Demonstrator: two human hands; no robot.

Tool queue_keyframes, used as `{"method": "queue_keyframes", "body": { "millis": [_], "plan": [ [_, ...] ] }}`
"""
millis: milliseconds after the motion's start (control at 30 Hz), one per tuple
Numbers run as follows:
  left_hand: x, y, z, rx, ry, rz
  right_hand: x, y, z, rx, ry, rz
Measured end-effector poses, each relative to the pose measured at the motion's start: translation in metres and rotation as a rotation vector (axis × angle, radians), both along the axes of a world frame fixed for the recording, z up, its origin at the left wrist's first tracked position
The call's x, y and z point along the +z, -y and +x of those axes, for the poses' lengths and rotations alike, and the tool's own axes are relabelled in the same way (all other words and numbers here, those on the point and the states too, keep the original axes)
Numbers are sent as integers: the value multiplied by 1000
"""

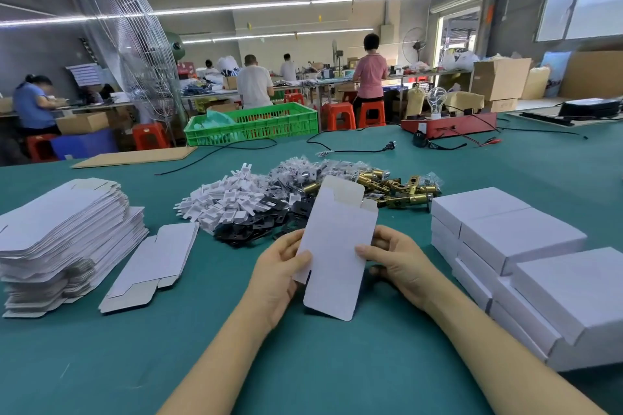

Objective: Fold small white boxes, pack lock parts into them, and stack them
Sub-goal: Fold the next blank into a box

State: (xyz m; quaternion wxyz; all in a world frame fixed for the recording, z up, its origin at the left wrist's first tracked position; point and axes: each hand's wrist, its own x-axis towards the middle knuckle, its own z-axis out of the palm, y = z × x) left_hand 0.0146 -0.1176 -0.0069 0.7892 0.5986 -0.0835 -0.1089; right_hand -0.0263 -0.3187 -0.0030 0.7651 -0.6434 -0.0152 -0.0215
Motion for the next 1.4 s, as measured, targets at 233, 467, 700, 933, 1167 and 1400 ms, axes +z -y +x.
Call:
{"method": "queue_keyframes", "body": {
  "millis": [233,467,700,933,1167,1400],
  "plan": [
    [-1,3,-11,-66,159,243,-4,-5,3,-207,95,-148],
    [2,17,-16,418,749,447,3,-2,0,-765,464,-547],
    [-2,5,-6,375,1132,727,-5,-21,-2,-802,740,-801],
    [-6,5,-1,304,1109,746,-6,-21,-3,-734,705,-782],
    [-9,4,-3,288,950,647,-1,-25,-3,-674,657,-732],
    [-9,3,-1,345,953,614,-1,-32,-4,-580,660,-661]
  ]
}}
